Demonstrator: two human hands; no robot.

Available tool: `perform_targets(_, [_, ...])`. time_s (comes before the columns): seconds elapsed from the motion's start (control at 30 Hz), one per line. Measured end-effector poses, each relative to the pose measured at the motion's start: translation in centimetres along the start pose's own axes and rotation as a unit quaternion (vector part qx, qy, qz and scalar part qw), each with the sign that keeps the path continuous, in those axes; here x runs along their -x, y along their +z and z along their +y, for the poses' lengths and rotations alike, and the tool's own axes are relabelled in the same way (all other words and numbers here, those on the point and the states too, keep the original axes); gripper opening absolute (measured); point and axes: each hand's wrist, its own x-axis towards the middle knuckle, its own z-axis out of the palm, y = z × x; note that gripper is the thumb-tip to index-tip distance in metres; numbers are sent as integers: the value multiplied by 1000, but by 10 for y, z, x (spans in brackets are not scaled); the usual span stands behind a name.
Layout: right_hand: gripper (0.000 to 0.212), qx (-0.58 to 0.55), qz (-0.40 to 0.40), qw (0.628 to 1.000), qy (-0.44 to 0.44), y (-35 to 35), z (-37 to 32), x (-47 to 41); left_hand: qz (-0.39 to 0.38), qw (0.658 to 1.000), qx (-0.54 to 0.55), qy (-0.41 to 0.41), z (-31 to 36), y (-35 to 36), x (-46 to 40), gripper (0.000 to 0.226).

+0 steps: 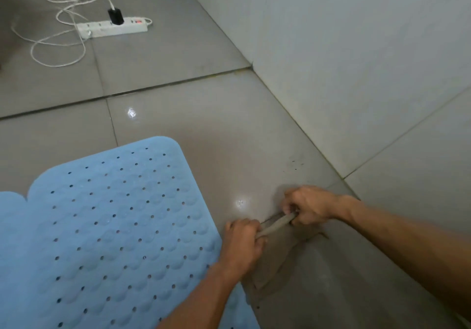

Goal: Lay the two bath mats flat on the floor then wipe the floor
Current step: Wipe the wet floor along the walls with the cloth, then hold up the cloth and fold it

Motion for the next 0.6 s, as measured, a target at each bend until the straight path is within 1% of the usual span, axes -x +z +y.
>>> perform_targets(0.07, [21, -25, 8, 999, 27, -31, 2, 2, -8, 999, 49, -16, 3, -39, -19, 15])
perform_targets(0.1, [22, -34, 16, 998, 40, -47, 0, 4, -6, 998, 53, -17, 7, -59, -27, 15])
perform_targets(0.17, [19, -37, 35, 997, 51, -79, -8, 8, 5, 999, 34, -8, 15, -100, -38, 14])
perform_targets(0.23, [23, -31, 57, 996, 55, -114, -19, 18, 30, 999, 17, -9, 26, -141, -45, 11])
perform_targets(0.27, [26, -24, 71, 996, 54, -133, -24, 24, 47, 999, 16, -13, 32, -161, -46, 9])
perform_targets(0.33, [22, -11, 109, 993, 41, -172, -34, 36, 72, 997, 12, -19, 47, -203, -45, 9])
perform_targets(0.43, [16, -11, 148, 989, 15, -235, -49, 52, 82, 996, -4, -24, 72, -268, -43, 12])
perform_targets(0.53, [17, -20, 137, 990, 8, -303, -67, 71, 81, 996, -11, -47, 98, -337, -48, 11])
perform_targets(0.6, [19, -31, 124, 992, 8, -350, -78, 86, 67, 996, -10, -57, 116, -386, -50, 12])
